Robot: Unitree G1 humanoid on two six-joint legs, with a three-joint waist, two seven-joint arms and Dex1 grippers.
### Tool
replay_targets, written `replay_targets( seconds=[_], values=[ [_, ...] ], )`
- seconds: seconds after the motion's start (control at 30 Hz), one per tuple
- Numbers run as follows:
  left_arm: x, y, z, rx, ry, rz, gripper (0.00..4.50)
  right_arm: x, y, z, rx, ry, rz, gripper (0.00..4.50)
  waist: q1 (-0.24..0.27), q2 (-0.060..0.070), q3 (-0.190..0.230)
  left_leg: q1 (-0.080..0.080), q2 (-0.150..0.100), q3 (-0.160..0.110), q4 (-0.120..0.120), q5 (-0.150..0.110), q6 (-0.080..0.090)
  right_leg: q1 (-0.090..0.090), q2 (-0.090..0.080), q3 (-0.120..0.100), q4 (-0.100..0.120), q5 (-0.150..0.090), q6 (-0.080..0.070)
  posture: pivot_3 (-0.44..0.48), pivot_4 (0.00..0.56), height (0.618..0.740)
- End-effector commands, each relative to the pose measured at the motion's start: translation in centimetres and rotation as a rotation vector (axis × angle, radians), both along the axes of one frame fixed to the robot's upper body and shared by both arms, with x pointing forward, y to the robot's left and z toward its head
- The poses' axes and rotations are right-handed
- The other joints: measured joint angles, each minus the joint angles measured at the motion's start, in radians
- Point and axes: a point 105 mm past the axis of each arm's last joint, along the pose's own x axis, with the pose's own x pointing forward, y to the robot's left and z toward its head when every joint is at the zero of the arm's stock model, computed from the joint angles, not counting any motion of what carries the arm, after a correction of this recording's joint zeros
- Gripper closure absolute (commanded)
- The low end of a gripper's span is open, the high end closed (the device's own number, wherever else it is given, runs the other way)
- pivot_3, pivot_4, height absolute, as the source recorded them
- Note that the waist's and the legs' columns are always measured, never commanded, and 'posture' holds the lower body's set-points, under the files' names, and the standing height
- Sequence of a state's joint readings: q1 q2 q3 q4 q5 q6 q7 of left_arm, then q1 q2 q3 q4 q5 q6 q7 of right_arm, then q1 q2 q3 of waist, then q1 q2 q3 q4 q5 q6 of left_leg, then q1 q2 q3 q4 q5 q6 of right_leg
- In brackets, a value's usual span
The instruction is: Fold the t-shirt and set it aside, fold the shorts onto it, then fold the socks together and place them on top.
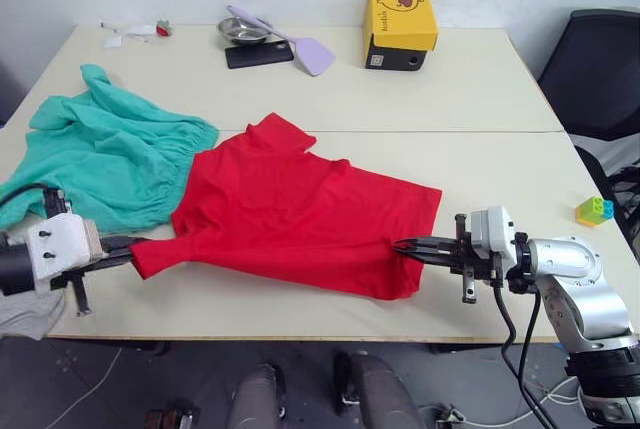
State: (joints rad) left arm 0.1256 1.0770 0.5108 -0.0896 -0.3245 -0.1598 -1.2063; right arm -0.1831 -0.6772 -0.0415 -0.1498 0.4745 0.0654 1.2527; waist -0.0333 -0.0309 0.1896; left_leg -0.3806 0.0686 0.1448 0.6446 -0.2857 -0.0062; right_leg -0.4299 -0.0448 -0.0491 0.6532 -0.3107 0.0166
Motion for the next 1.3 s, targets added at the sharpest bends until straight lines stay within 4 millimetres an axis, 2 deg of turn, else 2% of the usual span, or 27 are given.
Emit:
replay_targets(
  seconds=[0.03,0.07,0.17,0.27,0.47,0.67,0.73,0.93,1.3],
  values=[
    [-1.1,-0.8,-2.6,0.004,0.071,-0.073,4.48,-0.1,0.1,0.4,0.012,-0.027,0.005,4.50,-0.004,0.001,0.000,0.001,0.000,0.001,-0.001,0.000,0.000,0.000,0.000,0.001,0.000,0.000,0.000,0.000,0.150,0.740],
    [-1.5,-1.0,-3.2,0.001,0.091,-0.081,4.48,-0.1,0.1,0.4,0.012,-0.027,0.005,4.50,-0.006,0.001,0.000,0.002,0.000,0.002,-0.002,0.000,0.000,0.001,0.000,0.001,0.000,0.000,0.000,0.000,0.150,0.740],
    [-2.3,-1.6,-4.9,-0.202,0.142,0.016,4.48,-0.1,0.2,0.3,0.015,-0.028,0.003,4.50,-0.012,0.001,0.000,0.003,0.000,0.002,-0.004,0.000,0.000,0.001,0.001,0.002,0.000,0.000,0.000,0.000,0.150,0.740],
    [-3.5,-1.6,-5.8,-0.375,0.238,0.131,3.84,-0.2,0.2,0.3,0.017,-0.026,0.000,4.50,-0.013,-0.001,0.000,0.003,0.001,0.001,-0.003,0.000,0.000,0.001,0.002,0.001,0.000,0.000,0.001,0.000,0.150,0.740],
    [-6.1,-0.6,-6.3,-0.555,0.406,0.310,1.92,-0.2,0.1,0.3,0.014,-0.020,0.001,4.50,-0.014,-0.002,0.000,0.006,0.001,0.001,0.000,0.000,-0.001,0.004,0.002,0.001,0.001,0.000,0.002,0.000,0.150,0.740],
    [-8.4,0.5,-8.2,-0.504,0.398,0.368,0.02,0.0,0.2,0.3,0.016,-0.019,0.009,4.50,-0.014,-0.002,0.000,0.006,0.001,0.001,-0.001,0.000,-0.002,0.004,0.002,0.001,0.001,-0.001,-0.001,0.000,0.150,0.740],
    [-8.1,0.0,-8.8,-0.512,0.382,0.366,0.02,0.1,0.3,0.3,0.016,-0.018,0.013,4.50,-0.013,-0.002,0.000,0.006,0.001,0.001,-0.001,0.000,-0.002,0.004,0.002,0.001,0.000,-0.002,-0.001,0.000,0.150,0.740],
    [-5.8,-2.3,-9.5,-0.579,0.310,0.377,0.02,0.2,0.4,0.4,0.018,-0.021,0.016,4.50,-0.004,-0.003,-0.001,0.006,0.001,0.000,-0.001,0.000,-0.002,0.004,0.002,0.002,0.000,-0.001,-0.001,0.000,0.150,0.740],
    [-5.2,-4.7,-12.1,-0.593,0.355,0.414,0.02,0.0,0.5,0.5,0.031,-0.025,0.003,4.50,0.003,-0.003,-0.001,0.006,0.001,0.001,-0.001,0.000,-0.001,0.004,0.002,0.002,0.000,-0.001,0.000,0.000,0.150,0.740]
  ],
)
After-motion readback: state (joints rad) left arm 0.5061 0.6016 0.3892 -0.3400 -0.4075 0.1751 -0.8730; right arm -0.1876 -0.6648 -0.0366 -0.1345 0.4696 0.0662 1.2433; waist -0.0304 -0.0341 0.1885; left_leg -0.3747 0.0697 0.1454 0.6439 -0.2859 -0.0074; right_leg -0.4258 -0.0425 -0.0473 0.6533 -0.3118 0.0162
